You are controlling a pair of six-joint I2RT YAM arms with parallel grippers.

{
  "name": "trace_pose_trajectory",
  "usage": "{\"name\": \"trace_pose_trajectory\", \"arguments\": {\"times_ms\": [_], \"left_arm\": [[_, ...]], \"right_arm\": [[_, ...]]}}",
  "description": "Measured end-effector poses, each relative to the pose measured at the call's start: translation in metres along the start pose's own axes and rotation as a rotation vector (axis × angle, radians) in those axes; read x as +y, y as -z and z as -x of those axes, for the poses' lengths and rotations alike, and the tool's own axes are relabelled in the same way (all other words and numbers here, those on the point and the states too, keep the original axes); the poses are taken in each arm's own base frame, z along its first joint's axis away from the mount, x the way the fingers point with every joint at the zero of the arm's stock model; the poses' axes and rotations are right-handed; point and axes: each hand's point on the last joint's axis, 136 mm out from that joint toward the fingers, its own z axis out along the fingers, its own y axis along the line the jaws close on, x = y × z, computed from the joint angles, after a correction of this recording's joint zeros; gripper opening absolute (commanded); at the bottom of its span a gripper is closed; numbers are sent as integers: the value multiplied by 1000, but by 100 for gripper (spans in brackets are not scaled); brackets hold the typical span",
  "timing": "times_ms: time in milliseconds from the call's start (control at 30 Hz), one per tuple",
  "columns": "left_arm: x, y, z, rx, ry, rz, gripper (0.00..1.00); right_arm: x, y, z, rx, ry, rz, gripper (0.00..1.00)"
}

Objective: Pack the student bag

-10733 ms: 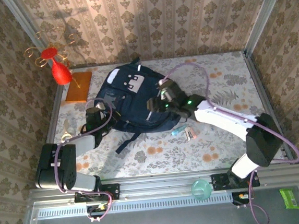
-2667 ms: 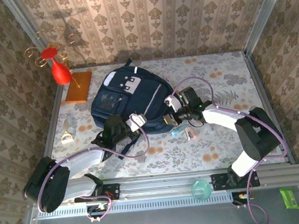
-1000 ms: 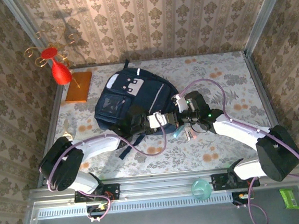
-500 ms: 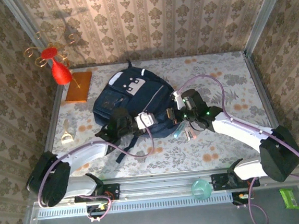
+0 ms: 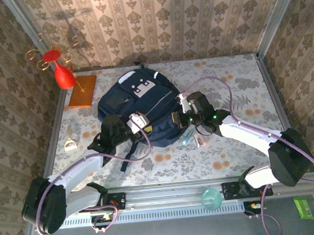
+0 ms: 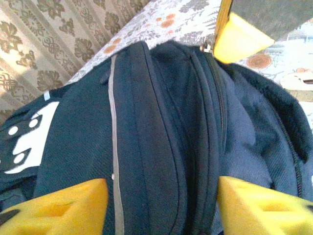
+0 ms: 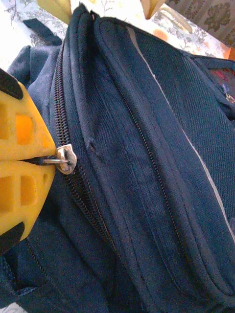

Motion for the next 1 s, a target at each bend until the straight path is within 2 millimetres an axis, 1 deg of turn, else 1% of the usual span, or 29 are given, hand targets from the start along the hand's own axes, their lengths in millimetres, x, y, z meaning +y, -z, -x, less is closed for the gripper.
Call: {"name": "trace_pose_trajectory", "arguments": {"times_ms": [100, 200, 267, 333, 433, 533, 600, 667, 800, 900, 1000], "left_arm": [[-16, -4, 15, -11, -10, -52, 64], [-30, -19, 30, -9, -33, -109, 62], [-35, -32, 35, 11, -46, -136, 59], [-37, -43, 35, 36, -56, -147, 56], [-40, -55, 27, 74, -71, -156, 49], [-42, -60, 15, 110, -89, -153, 29], [-39, -60, 13, 120, -110, -138, 12], [-36, -59, 11, 122, -121, -123, 0], [-34, -46, 8, 112, -143, -110, 0], [-32, -34, 6, 97, -139, -96, 0], [-27, -22, 3, 82, -126, -81, 0]], "right_arm": [[4, -1, -4, 6, -14, 20, 0], [11, 0, -7, 8, -25, 42, 0], [16, 1, -6, 4, -33, 61, 0], [20, 2, -5, 2, -36, 77, 0], [23, 2, -5, 6, -46, 91, 0], [23, 2, -6, 8, -51, 93, 0], [23, 2, -6, 8, -49, 92, 0], [21, 2, -6, 7, -45, 81, 0], [14, 1, -10, 14, -25, 23, 0], [-3, 2, -8, 6, -28, -52, 0], [-24, 4, -4, -7, -43, -120, 0]]}}
